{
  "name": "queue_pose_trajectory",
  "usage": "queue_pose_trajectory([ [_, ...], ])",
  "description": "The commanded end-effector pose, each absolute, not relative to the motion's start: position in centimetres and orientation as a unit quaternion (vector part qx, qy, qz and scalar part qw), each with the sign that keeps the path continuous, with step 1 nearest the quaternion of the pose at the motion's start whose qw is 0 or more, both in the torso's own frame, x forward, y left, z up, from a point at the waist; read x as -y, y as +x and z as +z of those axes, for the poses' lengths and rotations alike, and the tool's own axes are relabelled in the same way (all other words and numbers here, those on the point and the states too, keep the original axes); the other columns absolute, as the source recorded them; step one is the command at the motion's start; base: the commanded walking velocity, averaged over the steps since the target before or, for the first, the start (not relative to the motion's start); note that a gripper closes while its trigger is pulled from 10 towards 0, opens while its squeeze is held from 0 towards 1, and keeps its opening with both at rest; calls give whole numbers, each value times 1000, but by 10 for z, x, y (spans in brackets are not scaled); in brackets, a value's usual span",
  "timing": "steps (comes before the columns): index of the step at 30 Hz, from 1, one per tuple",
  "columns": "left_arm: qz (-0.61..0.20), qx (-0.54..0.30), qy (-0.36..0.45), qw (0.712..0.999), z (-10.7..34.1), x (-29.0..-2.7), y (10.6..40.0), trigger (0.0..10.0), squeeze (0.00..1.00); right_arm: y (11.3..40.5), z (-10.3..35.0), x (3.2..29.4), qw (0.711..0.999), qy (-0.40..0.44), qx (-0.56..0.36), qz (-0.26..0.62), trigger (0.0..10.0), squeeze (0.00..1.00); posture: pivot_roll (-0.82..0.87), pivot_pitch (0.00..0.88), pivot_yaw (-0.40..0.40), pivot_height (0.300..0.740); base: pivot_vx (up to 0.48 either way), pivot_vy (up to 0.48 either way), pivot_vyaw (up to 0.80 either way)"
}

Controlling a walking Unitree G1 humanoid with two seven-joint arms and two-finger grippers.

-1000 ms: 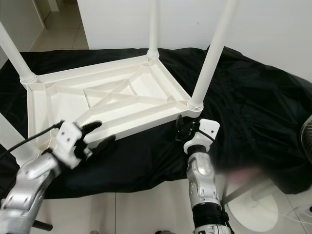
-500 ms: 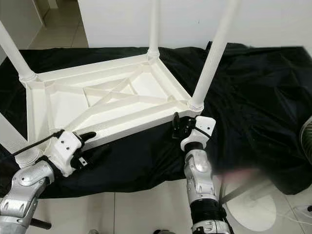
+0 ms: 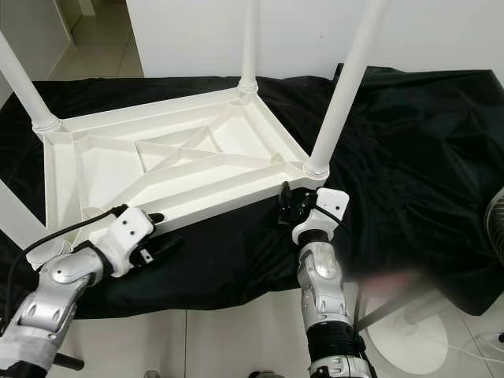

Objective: Building children table

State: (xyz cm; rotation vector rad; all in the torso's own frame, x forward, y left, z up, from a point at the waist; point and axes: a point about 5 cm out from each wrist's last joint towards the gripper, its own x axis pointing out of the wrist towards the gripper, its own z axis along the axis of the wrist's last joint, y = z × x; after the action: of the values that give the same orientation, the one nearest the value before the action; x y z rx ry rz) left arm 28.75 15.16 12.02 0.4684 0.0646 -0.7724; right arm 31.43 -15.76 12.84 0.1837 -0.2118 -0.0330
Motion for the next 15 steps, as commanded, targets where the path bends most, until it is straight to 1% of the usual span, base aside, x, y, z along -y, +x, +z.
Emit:
queue_pose_trajectory([
  [1,-317,-31,234,919,113,-150,291,3412,0,312,123,162,990,91,100,-28,10000,0,-22,89,-7,740,0,0,0],
  [2,-322,-30,234,917,113,-147,291,3412,0,312,123,163,990,91,100,-29,10000,0,-22,89,-7,740,0,0,0],
  [3,-327,-27,228,917,114,-143,292,471,0,312,123,163,990,91,100,-30,10000,0,-22,89,-7,740,0,0,0],
  [5,-327,-27,228,917,114,-143,292,471,0,312,123,163,990,91,100,-30,10000,0,-22,89,-7,740,0,0,0],
  [6,-330,-26,224,917,114,-141,292,0,0,312,123,164,990,91,100,-30,10000,0,-22,89,-7,740,0,0,0],
  [8,-341,-20,220,914,116,-131,295,0,0,312,123,163,990,91,100,-30,10000,0,-25,87,-7,740,0,0,0],
  [12,-349,-15,222,910,117,-122,298,0,0,312,123,162,990,92,100,-30,10000,0,-28,86,-6,740,0,0,0],
  [13,-354,-12,222,909,118,-117,299,1176,0,312,123,162,990,92,99,-31,10000,0,-29,86,-6,740,0,0,0],
  [15,-357,-10,222,907,118,-114,300,1176,0,312,123,162,990,92,99,-31,10000,0,-29,86,-6,740,0,0,0],
])
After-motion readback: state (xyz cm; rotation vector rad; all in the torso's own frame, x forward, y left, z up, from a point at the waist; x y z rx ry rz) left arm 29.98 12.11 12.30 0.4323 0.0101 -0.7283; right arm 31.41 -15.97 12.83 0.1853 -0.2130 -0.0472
